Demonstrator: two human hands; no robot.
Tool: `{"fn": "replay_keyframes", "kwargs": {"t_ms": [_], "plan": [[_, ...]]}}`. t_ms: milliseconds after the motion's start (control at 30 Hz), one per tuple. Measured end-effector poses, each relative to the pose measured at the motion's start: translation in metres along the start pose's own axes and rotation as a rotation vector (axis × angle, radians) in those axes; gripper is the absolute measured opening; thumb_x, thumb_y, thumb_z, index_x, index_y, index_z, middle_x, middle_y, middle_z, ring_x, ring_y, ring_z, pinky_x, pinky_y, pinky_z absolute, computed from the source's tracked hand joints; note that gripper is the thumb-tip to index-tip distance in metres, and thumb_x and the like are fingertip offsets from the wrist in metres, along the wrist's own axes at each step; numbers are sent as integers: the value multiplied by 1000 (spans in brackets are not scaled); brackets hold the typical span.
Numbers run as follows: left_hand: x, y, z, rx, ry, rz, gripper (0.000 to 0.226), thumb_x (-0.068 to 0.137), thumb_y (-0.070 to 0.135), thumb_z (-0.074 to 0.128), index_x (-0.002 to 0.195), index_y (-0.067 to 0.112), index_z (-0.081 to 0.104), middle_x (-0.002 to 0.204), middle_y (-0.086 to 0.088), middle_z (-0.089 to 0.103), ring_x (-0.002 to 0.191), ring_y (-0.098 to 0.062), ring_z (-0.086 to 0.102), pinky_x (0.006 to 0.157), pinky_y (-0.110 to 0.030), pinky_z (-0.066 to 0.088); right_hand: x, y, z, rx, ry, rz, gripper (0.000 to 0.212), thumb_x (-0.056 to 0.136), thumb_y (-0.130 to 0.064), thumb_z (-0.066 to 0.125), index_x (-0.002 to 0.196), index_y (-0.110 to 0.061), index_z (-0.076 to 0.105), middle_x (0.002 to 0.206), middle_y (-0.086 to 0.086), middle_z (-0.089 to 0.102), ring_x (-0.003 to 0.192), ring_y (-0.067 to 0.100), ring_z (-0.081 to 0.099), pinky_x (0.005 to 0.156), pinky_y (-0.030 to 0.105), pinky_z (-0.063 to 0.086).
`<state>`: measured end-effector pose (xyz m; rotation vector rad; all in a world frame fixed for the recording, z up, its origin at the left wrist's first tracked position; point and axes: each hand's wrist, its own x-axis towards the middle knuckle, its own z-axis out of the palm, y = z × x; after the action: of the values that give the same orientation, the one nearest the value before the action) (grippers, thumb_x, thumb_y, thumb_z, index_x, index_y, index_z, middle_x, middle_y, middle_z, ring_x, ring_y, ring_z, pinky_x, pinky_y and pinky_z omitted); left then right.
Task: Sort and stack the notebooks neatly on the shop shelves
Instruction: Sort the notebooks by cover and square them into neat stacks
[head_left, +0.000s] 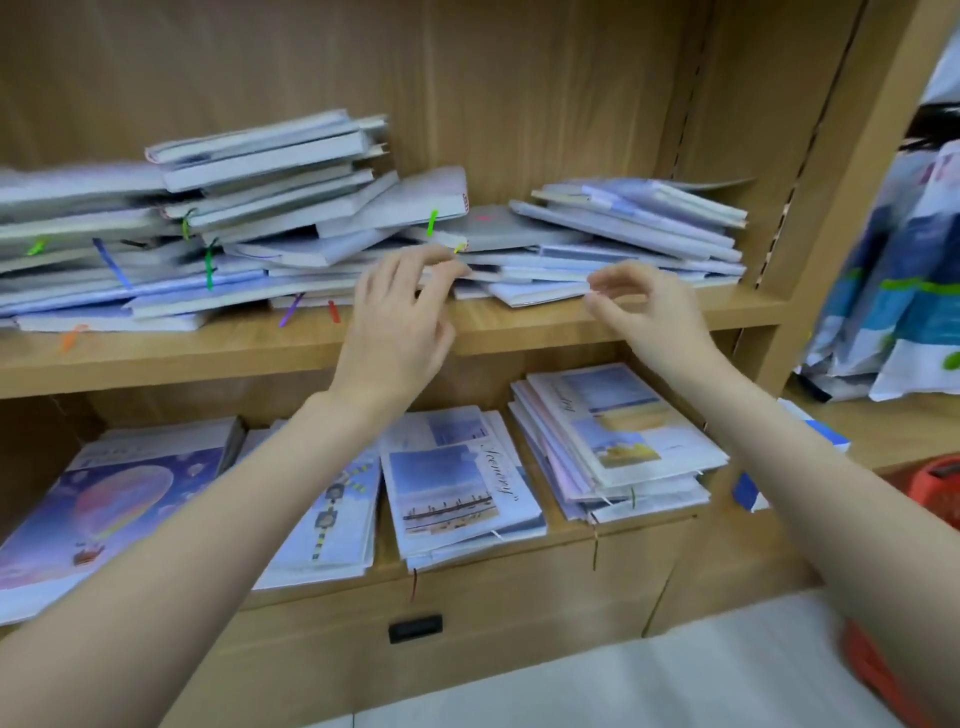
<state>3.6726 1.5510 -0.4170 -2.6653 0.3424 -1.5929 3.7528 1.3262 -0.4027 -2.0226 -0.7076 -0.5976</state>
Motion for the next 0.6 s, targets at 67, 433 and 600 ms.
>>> {"fn": "replay_keyframes", "kwargs": {"t_ms": [67, 433, 600], "plan": [[11, -13, 2, 166, -22, 54, 45, 68, 3, 56, 112, 10, 58, 121, -12, 58, 113, -24, 39, 97, -38, 28, 17, -7, 9, -119, -71, -40, 28, 86, -24, 66, 111, -12, 62, 113, 1, 60, 104, 10, 52, 80, 10, 37], [62, -45, 5, 263, -230, 118, 32, 74, 31, 43, 83, 13, 68, 109, -10, 65, 93, -30, 64, 99, -41, 24, 49, -13, 42, -258, -25, -120, 39, 88, -21, 62, 124, -7, 53, 124, 9, 52, 119, 23, 45, 97, 25, 32], [68, -48, 0, 75, -294, 58, 29, 69, 31, 58, 87, 13, 74, 105, -14, 65, 90, -35, 63, 94, -53, 38, 66, -37, 60, -410, -181, -305, 50, 89, -30, 60, 133, -10, 47, 135, 7, 50, 127, 23, 40, 105, 33, 28]]}}
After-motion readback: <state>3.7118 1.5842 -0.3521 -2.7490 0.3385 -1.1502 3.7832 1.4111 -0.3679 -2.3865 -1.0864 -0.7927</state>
